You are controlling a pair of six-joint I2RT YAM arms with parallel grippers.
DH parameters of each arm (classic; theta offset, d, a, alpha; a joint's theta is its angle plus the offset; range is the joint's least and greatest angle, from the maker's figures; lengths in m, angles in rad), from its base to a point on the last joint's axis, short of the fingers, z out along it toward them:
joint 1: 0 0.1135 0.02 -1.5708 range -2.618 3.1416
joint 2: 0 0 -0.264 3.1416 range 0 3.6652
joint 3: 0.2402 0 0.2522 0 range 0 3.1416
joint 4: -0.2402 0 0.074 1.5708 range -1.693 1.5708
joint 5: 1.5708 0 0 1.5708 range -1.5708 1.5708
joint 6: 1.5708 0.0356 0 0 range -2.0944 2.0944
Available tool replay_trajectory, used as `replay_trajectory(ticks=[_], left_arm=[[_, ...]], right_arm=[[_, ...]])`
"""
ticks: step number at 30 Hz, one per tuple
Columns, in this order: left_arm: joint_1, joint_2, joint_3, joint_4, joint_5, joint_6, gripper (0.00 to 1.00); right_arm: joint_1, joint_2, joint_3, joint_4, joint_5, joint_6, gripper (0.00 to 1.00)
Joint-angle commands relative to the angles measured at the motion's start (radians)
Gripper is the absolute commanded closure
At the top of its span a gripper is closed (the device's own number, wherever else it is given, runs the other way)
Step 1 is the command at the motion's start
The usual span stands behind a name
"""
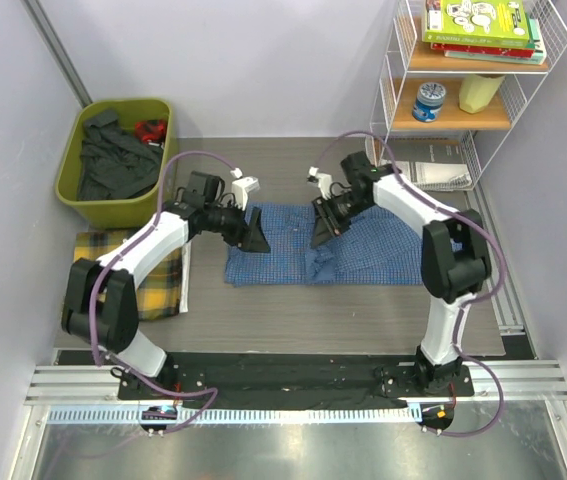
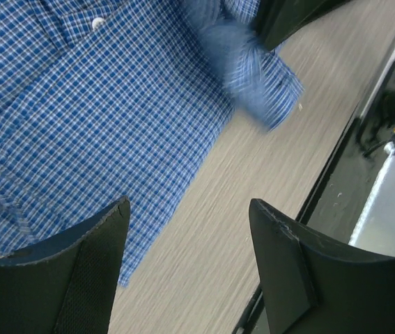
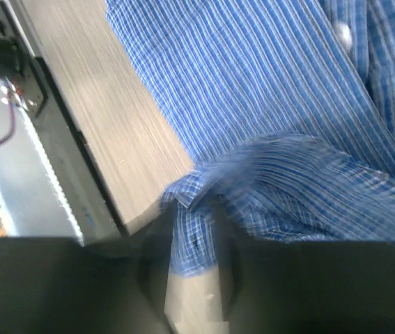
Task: Fold and stack the long sleeve shirts
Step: Fold the shirt
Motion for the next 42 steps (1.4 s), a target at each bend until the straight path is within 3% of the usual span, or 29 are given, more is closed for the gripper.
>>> replay_trajectory(ticks=[1, 3, 6, 12, 16, 22, 28, 31, 34, 37, 42], left_arm=[[0.003, 0.064, -0.025, 0.2, 0.089, -0.206, 0.29], [0.005, 0.08, -0.056, 0.262, 0.094, -0.289, 0.29], [-0.018, 0.122, -0.042, 0.313, 0.056, -0.31, 0.28], [-0.095, 0.22, 0.022, 0.307, -0.115, -0.341, 0.28], [-0.13, 0.292, 0.091, 0.279, -0.138, -0.362, 0.31], [-0.187, 0.358, 0.149, 0.234, -0.234, -0.323, 0.37], [-0.191, 0.416, 0.183, 0.204, -0.247, -0.315, 0.53], [-0.191, 0.423, 0.199, 0.204, -0.218, -0.307, 0.72], [-0.19, 0.432, 0.234, 0.187, -0.204, -0.289, 0.82], [-0.188, 0.423, 0.275, 0.138, -0.221, -0.257, 1.0], [-0.175, 0.432, 0.353, 0.029, -0.26, -0.185, 1.0]], right_arm=[[0.027, 0.08, 0.139, 0.052, -0.069, 0.11, 0.54], [0.014, 0.042, 0.148, 0.032, -0.052, 0.081, 0.46], [-0.054, -0.024, 0.102, 0.006, 0.018, 0.029, 0.45], [-0.207, -0.12, 0.004, -0.077, 0.219, -0.115, 0.55], [-0.264, -0.134, -0.06, -0.037, 0.426, -0.172, 0.62], [-0.324, -0.121, -0.171, 0.024, 0.572, -0.208, 0.7], [-0.326, -0.109, -0.257, 0.04, 0.585, -0.225, 0.71], [-0.326, -0.111, -0.275, 0.04, 0.569, -0.225, 0.71], [-0.361, -0.103, -0.272, 0.035, 0.553, -0.223, 0.71], [-0.39, -0.103, -0.242, 0.011, 0.507, -0.221, 0.71], [-0.43, -0.153, -0.171, -0.035, 0.421, -0.235, 0.61]])
